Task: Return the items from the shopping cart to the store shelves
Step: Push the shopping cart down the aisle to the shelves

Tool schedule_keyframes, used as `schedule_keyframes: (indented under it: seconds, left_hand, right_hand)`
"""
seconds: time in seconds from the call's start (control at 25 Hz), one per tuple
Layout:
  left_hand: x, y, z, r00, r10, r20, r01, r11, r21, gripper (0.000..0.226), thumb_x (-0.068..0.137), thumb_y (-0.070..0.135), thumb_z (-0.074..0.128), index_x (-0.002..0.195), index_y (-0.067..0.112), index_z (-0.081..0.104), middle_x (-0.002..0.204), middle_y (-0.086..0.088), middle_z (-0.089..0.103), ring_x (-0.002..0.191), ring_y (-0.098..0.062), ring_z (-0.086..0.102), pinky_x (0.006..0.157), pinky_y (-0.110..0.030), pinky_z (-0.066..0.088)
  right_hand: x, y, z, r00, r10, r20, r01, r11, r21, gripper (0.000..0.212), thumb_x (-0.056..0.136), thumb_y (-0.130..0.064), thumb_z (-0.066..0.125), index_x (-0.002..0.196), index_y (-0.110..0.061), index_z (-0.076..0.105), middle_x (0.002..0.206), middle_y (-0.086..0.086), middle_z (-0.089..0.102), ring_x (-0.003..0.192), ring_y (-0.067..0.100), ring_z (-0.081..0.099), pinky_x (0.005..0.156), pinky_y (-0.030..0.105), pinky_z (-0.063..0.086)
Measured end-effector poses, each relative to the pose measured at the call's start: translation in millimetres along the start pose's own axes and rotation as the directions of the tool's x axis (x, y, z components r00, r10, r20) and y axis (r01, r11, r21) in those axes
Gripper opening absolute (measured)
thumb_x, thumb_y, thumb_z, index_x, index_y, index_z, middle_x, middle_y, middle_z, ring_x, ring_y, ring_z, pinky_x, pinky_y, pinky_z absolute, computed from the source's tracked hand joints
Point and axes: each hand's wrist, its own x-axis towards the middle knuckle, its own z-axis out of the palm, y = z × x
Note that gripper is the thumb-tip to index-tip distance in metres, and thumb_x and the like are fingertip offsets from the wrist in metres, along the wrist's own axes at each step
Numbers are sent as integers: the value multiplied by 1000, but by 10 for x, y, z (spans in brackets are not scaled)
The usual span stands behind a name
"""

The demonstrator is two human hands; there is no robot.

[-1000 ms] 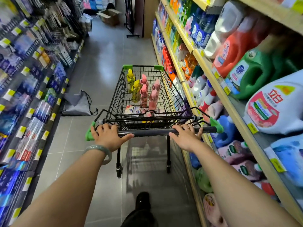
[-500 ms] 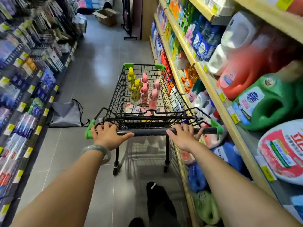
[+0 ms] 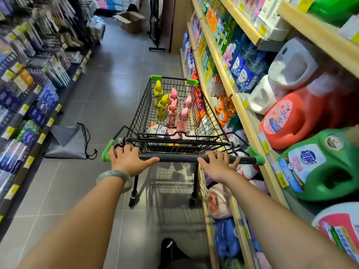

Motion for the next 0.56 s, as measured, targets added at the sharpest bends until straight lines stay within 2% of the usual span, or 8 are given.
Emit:
schedule_keyframes:
  seconds: [0.12, 0.24, 0.4, 0.48, 0.56]
  left_hand:
    - [116, 68, -27, 1000, -5, 13, 5, 1000, -4, 96, 61, 95, 23, 122, 26, 52, 134, -7, 45, 130, -32, 33, 115, -54, 6]
    - [176, 116, -90, 999, 1, 43, -2, 1000, 19, 92, 62, 94, 24, 117, 26, 54, 131, -6, 48, 128, -31, 35, 113, -54, 14]
    - [225, 169, -171, 984, 6, 180, -18, 998, 65, 100, 61, 95, 22, 126, 25, 52, 136, -9, 48, 130, -34, 36, 111, -53, 20]
    - [279, 179, -260, 946, 16, 323, -42, 996, 73, 105, 62, 94, 22, 140, 26, 41, 148, -9, 39, 137, -34, 32, 113, -52, 21]
    - [342, 174, -428, 873, 77, 482, -113, 993, 46, 93, 77, 83, 29, 145, 20, 33, 153, -7, 32, 141, -29, 29, 115, -47, 23]
  right_hand:
    - [115, 2, -67, 1000, -3, 7, 4, 1000, -14, 49, 92, -63, 18, 126, -33, 40, 148, 8, 26, 144, 29, 5, 108, 68, -15]
    - [196, 11, -87, 1000, -5, -1, 5, 1000, -23, 52, 91, -64, 16, 126, -32, 40, 148, 11, 26, 144, 30, 4, 107, 68, -17]
    - [211, 41, -131, 999, 32, 22, -32, 999, -24, 65, 86, -73, 11, 127, -33, 40, 149, 12, 26, 145, 32, 4, 107, 69, -16]
    - [212, -7, -204, 995, 96, 25, -93, 991, -93, 78, 81, -79, 5, 128, -31, 45, 146, 12, 34, 142, 34, 17, 109, 69, -7]
    - [259, -158, -304, 980, 186, -64, -192, 976, -105, 91, 81, -80, 2, 114, -19, 61, 125, 14, 57, 125, 35, 45, 108, 65, 14]
